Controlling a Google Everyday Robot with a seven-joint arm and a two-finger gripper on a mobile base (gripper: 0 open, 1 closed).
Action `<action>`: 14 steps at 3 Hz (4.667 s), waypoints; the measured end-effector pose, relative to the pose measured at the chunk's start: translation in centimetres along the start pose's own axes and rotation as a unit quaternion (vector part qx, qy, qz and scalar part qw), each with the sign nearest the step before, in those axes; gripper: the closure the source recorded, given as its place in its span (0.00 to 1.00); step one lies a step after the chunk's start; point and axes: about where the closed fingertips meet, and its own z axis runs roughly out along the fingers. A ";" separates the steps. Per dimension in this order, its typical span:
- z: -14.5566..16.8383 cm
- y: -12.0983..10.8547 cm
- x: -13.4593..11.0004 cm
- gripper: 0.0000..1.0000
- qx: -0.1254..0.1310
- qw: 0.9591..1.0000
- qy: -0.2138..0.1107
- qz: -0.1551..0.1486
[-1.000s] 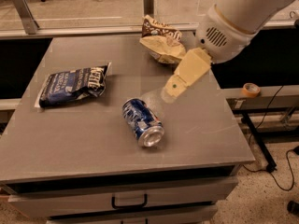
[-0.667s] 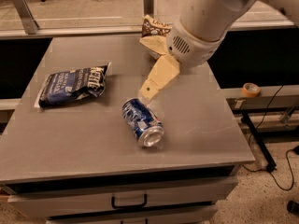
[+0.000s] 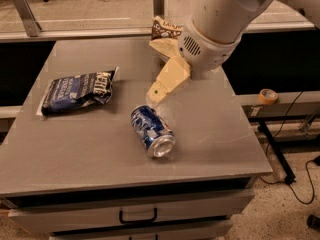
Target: Place pepsi can upright
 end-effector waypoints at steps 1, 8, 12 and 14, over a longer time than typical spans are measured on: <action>-0.2 1.2 -0.9 0.00 -0.018 0.999 0.012 0.028; 10.4 8.9 -1.0 0.41 0.027 0.990 0.094 0.098; 4.7 1.6 -1.9 1.00 -0.067 0.984 -0.124 0.112; 2.2 -0.5 -2.4 1.00 -0.080 0.972 -0.197 0.104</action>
Offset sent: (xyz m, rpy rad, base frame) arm -0.0214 0.0822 -0.0111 0.0495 0.3308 -0.2859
